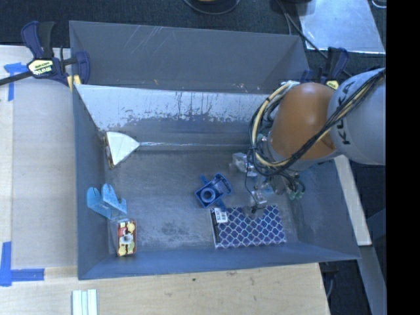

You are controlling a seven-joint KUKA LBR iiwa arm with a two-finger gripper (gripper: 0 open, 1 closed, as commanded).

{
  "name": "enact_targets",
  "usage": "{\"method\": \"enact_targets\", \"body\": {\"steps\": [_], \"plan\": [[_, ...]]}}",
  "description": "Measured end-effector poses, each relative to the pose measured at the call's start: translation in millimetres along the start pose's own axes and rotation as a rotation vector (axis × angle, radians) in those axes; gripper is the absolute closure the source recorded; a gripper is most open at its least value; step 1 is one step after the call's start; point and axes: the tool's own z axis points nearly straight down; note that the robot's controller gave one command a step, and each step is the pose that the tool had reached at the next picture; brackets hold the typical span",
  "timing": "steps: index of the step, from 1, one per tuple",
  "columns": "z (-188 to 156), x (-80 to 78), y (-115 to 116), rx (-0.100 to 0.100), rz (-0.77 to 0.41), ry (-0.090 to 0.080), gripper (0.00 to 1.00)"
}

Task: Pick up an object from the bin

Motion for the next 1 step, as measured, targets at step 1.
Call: {"method": "enact_targets", "body": {"steps": [1], "plan": [[-1.8,-53.4,94.6,-0.001,0.105,-0.008,0.0]]}}
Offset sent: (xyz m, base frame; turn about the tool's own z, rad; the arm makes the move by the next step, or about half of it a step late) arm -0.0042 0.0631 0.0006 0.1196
